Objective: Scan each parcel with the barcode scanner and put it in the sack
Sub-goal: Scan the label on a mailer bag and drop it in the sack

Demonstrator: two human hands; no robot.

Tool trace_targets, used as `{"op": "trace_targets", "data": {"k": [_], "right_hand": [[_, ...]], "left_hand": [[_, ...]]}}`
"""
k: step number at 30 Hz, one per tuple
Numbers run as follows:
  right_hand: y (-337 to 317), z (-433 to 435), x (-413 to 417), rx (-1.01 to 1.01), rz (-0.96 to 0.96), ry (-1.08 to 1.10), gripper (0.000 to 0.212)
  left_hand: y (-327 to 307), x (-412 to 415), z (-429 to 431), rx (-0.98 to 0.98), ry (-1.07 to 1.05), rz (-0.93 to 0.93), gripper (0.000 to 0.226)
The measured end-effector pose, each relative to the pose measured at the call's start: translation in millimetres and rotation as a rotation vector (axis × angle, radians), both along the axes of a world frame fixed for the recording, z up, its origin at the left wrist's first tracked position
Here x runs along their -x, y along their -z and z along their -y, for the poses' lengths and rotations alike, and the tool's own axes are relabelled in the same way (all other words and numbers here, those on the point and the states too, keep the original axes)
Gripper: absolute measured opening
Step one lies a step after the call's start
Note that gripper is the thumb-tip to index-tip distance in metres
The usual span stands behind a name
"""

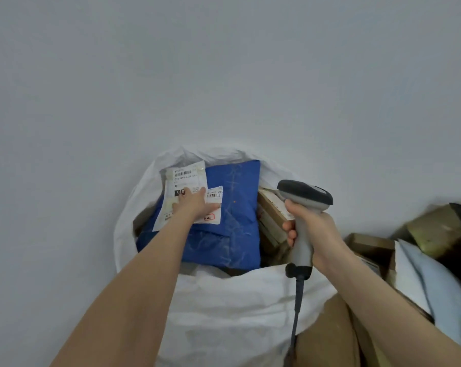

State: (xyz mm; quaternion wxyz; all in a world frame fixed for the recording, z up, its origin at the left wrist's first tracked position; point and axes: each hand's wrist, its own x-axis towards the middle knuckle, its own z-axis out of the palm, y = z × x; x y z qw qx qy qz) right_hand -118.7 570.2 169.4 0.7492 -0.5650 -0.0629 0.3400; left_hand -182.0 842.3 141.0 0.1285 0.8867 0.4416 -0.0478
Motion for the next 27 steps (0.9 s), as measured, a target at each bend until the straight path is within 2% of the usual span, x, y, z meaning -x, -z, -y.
{"op": "trace_targets", "data": {"k": [3,7,10,14,20,27], "right_hand": [[5,22,-5,0.01,-0.028,0.016,0.018],[12,57,-3,-0.016,-0.093,0.031,0.017],[24,94,-3,-0.016,-0.142,0.043,0.019],[45,164,-5,-0.032,-0.186,0.057,0.019],[85,295,-5,0.053,-0.215,0.099,0.019],[121,422,-9,0.114,-0.293,0.219,0.016]], "left_hand": [[-2,-9,16,-0.064,-0.026,0.021,0.072],[-14,-24,59,-0.255,0.041,0.188,0.07],[-22,-42,117,-0.288,0.15,0.305,0.068],[-16,-67,219,-0.297,0.215,0.359,0.062],[39,-83,378,-0.14,0.319,0.367,0.058],[106,-99,520,0.159,0.447,0.19,0.061]]}}
